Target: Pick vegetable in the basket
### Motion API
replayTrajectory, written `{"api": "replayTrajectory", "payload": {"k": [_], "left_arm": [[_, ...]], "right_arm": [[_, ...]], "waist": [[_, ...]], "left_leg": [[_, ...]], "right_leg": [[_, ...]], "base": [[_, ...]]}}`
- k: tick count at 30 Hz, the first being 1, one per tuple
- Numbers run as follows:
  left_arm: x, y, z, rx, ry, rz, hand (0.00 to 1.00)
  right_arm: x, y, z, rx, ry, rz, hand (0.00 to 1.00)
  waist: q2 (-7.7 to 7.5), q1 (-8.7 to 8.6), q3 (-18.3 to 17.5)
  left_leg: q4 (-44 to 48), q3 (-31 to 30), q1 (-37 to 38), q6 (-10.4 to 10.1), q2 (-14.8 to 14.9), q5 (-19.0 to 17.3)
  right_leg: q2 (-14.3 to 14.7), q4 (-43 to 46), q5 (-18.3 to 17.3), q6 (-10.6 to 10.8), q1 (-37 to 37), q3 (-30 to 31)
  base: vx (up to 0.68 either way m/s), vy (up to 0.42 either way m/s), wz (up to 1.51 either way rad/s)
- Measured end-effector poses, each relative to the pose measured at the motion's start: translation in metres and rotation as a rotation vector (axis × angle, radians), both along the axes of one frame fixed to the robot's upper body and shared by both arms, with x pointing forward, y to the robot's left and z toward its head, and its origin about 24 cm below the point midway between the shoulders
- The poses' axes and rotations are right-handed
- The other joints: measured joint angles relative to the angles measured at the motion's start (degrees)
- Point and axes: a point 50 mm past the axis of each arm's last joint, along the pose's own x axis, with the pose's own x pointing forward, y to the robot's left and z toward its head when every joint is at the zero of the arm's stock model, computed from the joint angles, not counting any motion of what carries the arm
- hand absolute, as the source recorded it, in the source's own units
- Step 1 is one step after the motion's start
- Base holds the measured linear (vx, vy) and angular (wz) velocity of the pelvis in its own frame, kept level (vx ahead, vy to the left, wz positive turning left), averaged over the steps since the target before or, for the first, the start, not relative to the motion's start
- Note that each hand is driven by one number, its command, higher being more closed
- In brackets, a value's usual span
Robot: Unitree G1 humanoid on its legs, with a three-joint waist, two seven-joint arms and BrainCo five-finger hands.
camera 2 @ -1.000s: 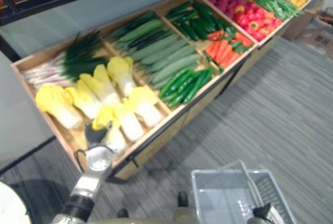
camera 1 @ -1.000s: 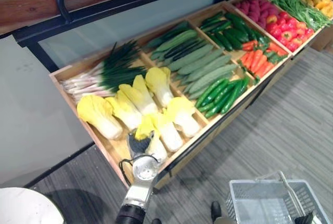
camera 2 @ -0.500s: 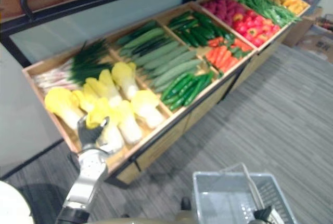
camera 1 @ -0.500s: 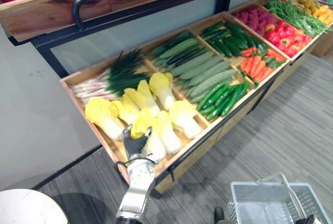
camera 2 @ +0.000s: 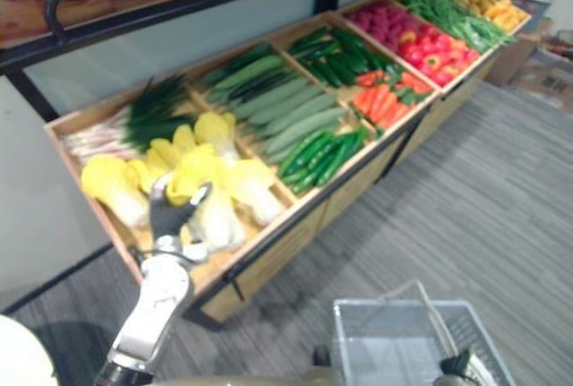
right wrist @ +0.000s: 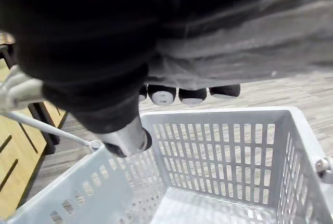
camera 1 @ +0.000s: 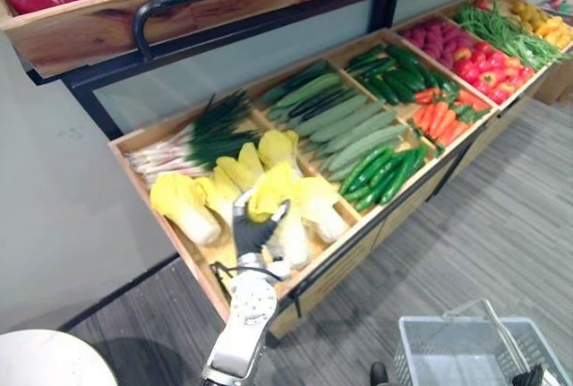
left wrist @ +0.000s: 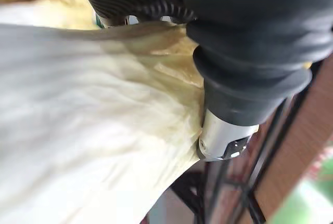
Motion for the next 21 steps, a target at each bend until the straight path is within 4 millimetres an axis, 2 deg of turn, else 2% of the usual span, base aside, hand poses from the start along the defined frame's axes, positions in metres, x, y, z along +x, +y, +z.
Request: {"api": "replayTrajectory", "payload": {"k": [4, 6, 9, 15, 19, 21], "left_arm": [[0.0, -0.04, 0.005, -0.105, 0.001, -0.266, 1.0], [0.001, -0.055, 0.001, -0.129, 0.029, -0.358, 1.0], [-0.001, -0.076, -0.002, -0.147, 0.06, -0.482, 1.0], [-0.007, -0.103, -0.007, -0.129, 0.091, -0.639, 1.0], [-0.008, -0.116, -0.009, -0.148, 0.117, -0.699, 1.0], [-0.013, -0.129, -0.016, -0.137, 0.14, -0.752, 1.0]], "right_arm": [[0.017, -0.008, 0.011, -0.02, -0.013, 0.088, 1.0], [0.027, -0.01, 0.016, -0.026, -0.026, 0.125, 1.0], [0.048, -0.009, 0.03, -0.05, -0.102, 0.186, 1.0], [0.079, -0.001, 0.06, -0.067, -0.258, 0.283, 1.0], [0.087, 0.004, 0.072, -0.073, -0.325, 0.325, 1.0], [0.088, 0.007, 0.078, -0.067, -0.354, 0.342, 1.0]], "waist": [[0.74, -0.1, -0.5], [0.68, -0.16, -0.5], [1.52, -0.28, -1.2], [1.37, -2.76, -1.2], [1.27, -3.27, -1.2], [1.17, -3.46, -1.2]], "left_leg": [[-0.2, 1.4, 1.2, -0.1, 0.0, -0.1], [-0.6, 2.3, 2.0, -0.3, 0.1, -0.2], [-1.5, 4.7, 2.9, -0.3, 0.0, -0.2], [-2.2, 7.7, 4.1, -0.5, 0.3, -0.4], [-2.1, 8.4, 5.0, -0.7, 0.4, -0.9], [-2.1, 8.4, 5.0, -0.8, 0.4, -1.0]], "right_leg": [[0.2, 0.6, -0.3, -0.5, -0.1, 1.3], [0.4, 0.7, -0.3, -0.5, -0.3, 2.4], [0.7, 0.7, -0.2, -0.2, -1.3, 4.7], [1.5, 0.7, 0.5, 0.3, -2.0, 7.8], [1.8, 0.7, 0.6, 0.4, -1.8, 9.2], [1.9, 0.7, 0.6, 0.4, -1.8, 9.4]], "base": [[0.01, -0.004, -0.15], [-0.01, -0.007, -0.24], [0.0, -0.002, -0.4], [0.01, -0.006, -0.25], [0.0, -0.005, -0.18], [-0.01, -0.007, -0.02]]}}
